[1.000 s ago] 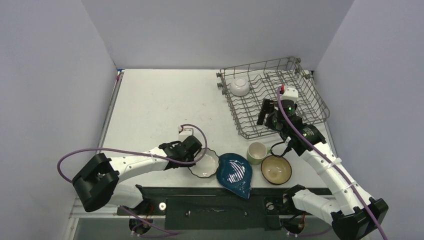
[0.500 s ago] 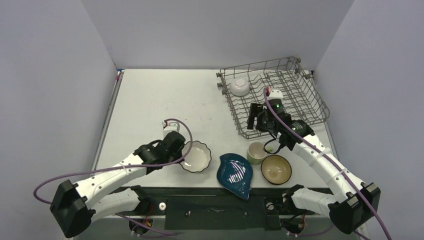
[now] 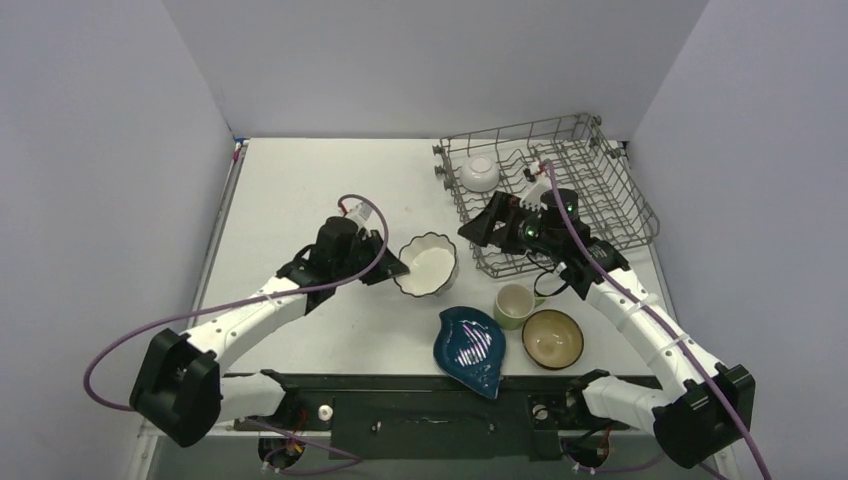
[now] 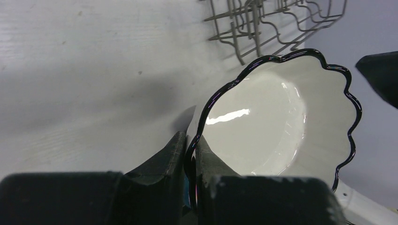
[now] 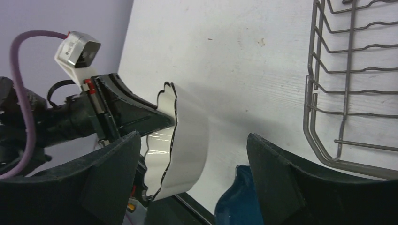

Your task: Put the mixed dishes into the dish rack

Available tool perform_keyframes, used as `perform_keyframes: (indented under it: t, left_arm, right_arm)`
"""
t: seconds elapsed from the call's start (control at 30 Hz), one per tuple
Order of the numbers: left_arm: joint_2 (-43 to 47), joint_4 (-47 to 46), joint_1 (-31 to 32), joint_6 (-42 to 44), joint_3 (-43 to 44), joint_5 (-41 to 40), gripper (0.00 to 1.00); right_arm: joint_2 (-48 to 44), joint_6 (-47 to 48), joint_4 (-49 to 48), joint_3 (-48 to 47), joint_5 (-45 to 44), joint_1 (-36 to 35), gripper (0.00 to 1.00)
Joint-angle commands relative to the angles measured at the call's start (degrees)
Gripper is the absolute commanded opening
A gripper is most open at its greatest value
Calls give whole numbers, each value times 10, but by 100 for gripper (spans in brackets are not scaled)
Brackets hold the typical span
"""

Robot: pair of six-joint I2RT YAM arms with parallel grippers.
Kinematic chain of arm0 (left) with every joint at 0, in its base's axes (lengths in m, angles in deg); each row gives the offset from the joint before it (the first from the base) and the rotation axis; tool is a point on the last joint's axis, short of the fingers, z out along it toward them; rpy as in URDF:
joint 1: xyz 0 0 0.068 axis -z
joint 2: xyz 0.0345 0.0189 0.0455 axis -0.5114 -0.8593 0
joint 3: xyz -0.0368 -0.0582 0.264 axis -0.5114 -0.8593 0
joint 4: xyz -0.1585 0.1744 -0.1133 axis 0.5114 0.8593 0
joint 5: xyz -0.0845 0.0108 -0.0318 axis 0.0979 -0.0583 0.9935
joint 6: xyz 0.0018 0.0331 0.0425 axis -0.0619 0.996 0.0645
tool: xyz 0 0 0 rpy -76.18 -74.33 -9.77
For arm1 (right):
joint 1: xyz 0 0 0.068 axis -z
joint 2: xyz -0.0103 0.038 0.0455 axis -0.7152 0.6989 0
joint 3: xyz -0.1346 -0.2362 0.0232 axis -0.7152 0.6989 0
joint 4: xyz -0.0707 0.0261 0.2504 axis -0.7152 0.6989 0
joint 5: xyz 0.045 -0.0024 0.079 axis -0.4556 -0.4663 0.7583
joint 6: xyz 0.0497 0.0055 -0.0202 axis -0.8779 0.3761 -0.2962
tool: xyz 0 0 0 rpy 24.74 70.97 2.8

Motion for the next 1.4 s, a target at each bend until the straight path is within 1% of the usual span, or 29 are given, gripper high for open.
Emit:
perform_keyframes:
  t: [0.0,0.07,0.17,0.33,0.47,0.63,0.67,0.77,0.8,0.87,0.9,0.93,1.0,1.07,1.13,1.2,1.23,1.27,1.33,1.37]
  left_arm:
    - [-45,-199,3,-50,74,85,0]
    - [-66,-217,6,-35,92,90,0]
    - [-109,-212,9,-13,137,106,0]
    - [-151,-210,17,-1,190,117,0]
    - [-163,-197,26,12,220,111,0]
    - [-169,-152,42,44,252,85,0]
    - [-170,-148,44,47,254,80,0]
    - [-171,-139,48,55,260,76,0]
    - [-173,-137,48,55,260,75,0]
    - [-175,-133,48,58,263,73,0]
    - [-176,-130,49,61,267,71,0]
    - [-177,-126,50,63,268,69,0]
    - [-180,-122,52,67,273,68,0]
    - [-180,-122,52,68,276,68,0]
    - [-182,-120,54,69,279,68,0]
    - [-184,-118,54,71,282,67,0]
    - [-184,-117,55,72,283,68,0]
    - [-184,-114,54,74,284,67,0]
    - [-185,-108,54,79,288,66,0]
    - [-187,-106,55,80,289,65,0]
  right_arm:
    - [-8,-98,-100,15,91,40,80]
    - [-2,-106,-101,14,118,57,81]
    - [-4,-102,-91,11,138,65,84]
    - [-1,-86,-73,11,155,72,85]
    - [-9,-86,-77,22,158,74,83]
    - [-24,-98,-85,32,143,75,70]
    - [-30,-98,-85,34,141,75,66]
    - [-39,-101,-86,36,139,81,60]
    - [-42,-101,-86,37,142,83,56]
    - [-48,-105,-87,39,144,88,54]
    - [-50,-106,-87,39,144,89,55]
    - [-55,-108,-87,41,143,92,58]
    - [-58,-113,-88,43,143,96,62]
    - [-57,-116,-92,44,147,97,64]
    - [-55,-120,-99,47,154,97,63]
    - [-55,-122,-105,51,157,97,57]
    - [-55,-123,-112,53,161,97,51]
    - [-55,-126,-115,56,164,97,48]
    - [-56,-131,-124,60,169,96,37]
    - [-57,-132,-129,61,170,96,22]
